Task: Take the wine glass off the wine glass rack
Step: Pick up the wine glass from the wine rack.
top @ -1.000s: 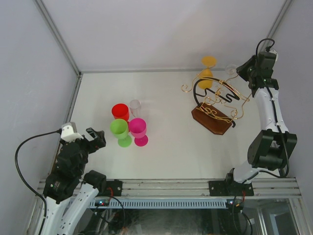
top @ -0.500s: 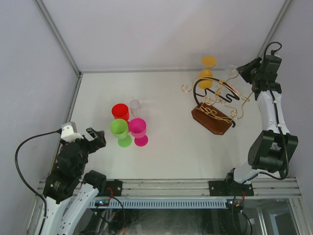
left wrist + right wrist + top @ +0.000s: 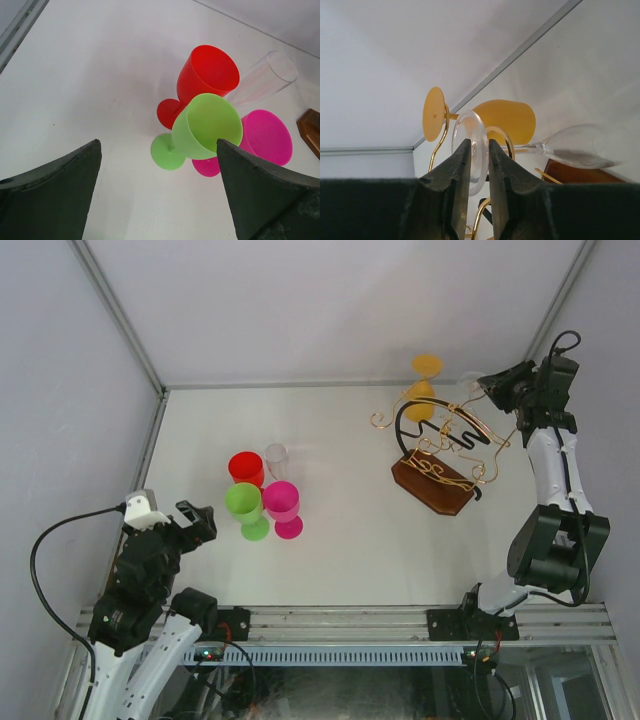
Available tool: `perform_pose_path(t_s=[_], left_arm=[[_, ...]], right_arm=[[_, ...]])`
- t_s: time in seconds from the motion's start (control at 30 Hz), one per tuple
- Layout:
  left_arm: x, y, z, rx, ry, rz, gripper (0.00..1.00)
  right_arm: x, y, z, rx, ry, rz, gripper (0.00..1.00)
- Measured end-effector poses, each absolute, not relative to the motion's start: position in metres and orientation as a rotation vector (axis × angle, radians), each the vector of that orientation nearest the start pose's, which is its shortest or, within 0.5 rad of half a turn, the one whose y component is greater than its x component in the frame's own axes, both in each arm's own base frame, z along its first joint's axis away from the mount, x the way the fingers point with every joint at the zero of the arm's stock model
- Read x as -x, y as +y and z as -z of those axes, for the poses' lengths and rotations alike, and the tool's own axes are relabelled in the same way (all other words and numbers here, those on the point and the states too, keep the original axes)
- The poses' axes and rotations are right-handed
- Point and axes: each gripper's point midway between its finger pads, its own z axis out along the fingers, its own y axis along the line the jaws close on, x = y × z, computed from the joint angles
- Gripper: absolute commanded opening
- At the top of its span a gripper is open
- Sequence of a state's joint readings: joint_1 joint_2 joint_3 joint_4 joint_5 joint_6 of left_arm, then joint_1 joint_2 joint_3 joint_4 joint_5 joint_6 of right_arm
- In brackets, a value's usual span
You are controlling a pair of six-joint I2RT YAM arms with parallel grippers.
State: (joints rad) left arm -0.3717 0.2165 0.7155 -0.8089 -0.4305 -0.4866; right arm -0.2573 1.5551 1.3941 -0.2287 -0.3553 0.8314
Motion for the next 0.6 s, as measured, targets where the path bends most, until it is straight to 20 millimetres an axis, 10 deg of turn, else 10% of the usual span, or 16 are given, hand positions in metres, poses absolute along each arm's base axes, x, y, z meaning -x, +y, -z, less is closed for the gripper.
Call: perform_pose_path(t_s=[0.6], left_arm=[[-0.1764,-0.0091,-0.2311,0.397,1.815,0.191,1.0]], right_arm=[[-0.4767,-0.0261,-0.2853,-0.904,1.787,-0.82,0.0]])
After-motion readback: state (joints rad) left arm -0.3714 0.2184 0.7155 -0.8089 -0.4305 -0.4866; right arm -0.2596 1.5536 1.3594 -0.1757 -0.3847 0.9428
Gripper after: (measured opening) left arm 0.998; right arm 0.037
